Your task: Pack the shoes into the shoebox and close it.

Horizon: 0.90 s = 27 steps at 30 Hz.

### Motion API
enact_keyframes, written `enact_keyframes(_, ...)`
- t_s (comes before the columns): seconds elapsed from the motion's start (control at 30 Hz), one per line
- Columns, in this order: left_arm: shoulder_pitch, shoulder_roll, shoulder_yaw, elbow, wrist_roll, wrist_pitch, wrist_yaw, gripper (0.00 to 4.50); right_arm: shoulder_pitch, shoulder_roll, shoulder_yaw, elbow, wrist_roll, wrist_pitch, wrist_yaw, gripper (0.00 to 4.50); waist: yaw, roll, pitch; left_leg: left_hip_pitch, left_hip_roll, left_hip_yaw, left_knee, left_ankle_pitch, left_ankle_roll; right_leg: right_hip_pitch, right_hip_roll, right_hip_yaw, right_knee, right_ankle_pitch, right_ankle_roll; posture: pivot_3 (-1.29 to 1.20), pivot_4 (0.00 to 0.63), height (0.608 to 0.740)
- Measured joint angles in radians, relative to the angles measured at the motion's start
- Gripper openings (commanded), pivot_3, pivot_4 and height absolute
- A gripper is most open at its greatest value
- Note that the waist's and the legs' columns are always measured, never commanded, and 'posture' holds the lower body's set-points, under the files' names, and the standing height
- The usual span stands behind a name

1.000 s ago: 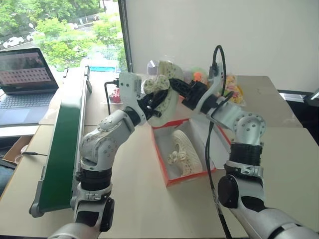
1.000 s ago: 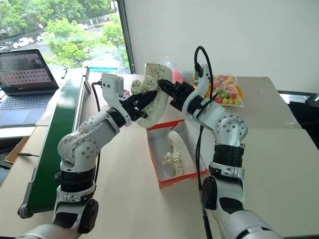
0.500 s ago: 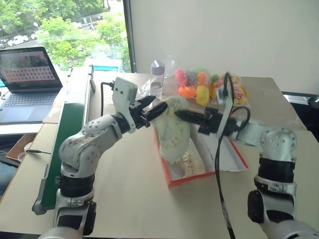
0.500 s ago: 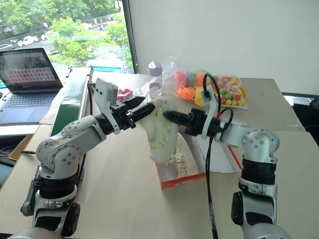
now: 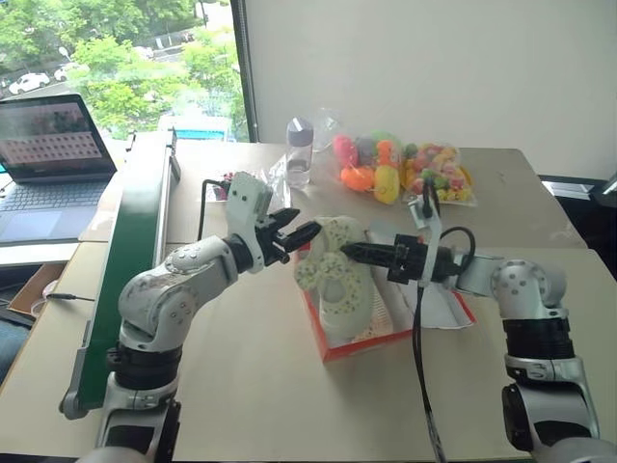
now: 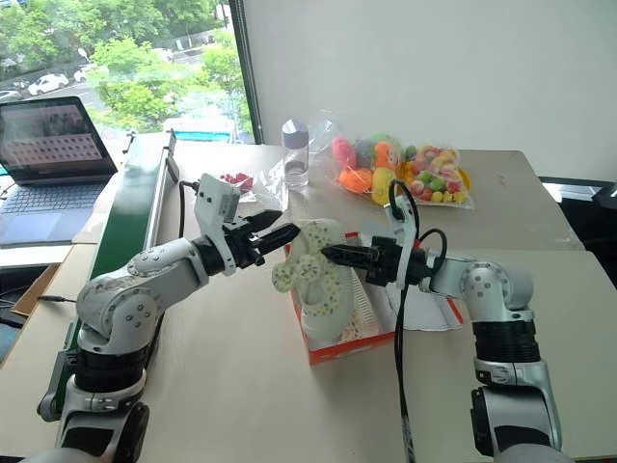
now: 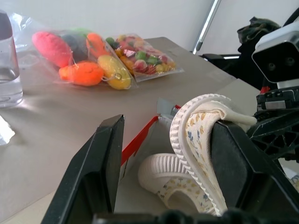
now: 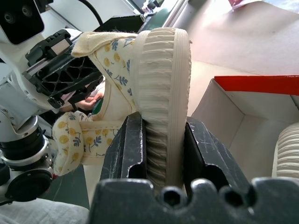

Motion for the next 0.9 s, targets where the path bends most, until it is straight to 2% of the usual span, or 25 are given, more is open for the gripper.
enact_keyframes(0.17, 0.000, 0.147, 0.101, -0.108, -0.111, 0.050, -0.088, 2.86, 0.004, -0.013, 0.026, 0.094, -0.094, -0.013, 0.008, 0.63, 0.000, 0.000, 0.000, 0.000, 0.000, 0.000, 0.000, 0.000, 0.000, 0.000, -0.001, 0.000, 0.000, 0.000, 0.000, 0.00, 0.150, 0.740)
enact_keyframes(0.33, 0.043, 0.319, 0.113, -0.181, -0.241, 0.127, -0.235, 2.86, -0.039, -0.006, 0.030, 0.152, -0.139, -0.019, 0.029, 0.63, -0.001, 0.001, 0.000, 0.001, 0.000, 0.000, 0.000, 0.000, -0.001, 0.000, 0.000, 0.000, 0.000, -0.003, -0.005, 0.00, 0.150, 0.740)
enact_keyframes(0.63, 0.061, 0.403, 0.140, -0.176, -0.277, 0.129, -0.299, 2.86, -0.074, 0.007, 0.061, 0.170, -0.192, -0.023, 0.070, 0.63, 0.000, 0.001, 0.000, 0.001, -0.001, 0.001, 0.000, -0.003, -0.006, 0.000, 0.000, 0.000, 0.000, -0.004, -0.006, 0.00, 0.150, 0.740)
enact_keyframes(0.9, 0.129, 0.554, 0.138, -0.240, -0.301, 0.127, -0.413, 2.86, -0.124, -0.030, 0.310, 0.141, -0.417, -0.171, 0.159, 0.63, -0.002, 0.001, 0.000, 0.002, 0.000, 0.001, 0.000, -0.004, -0.009, 0.000, 0.000, 0.001, 0.000, -0.004, -0.006, 0.00, 0.150, 0.740)
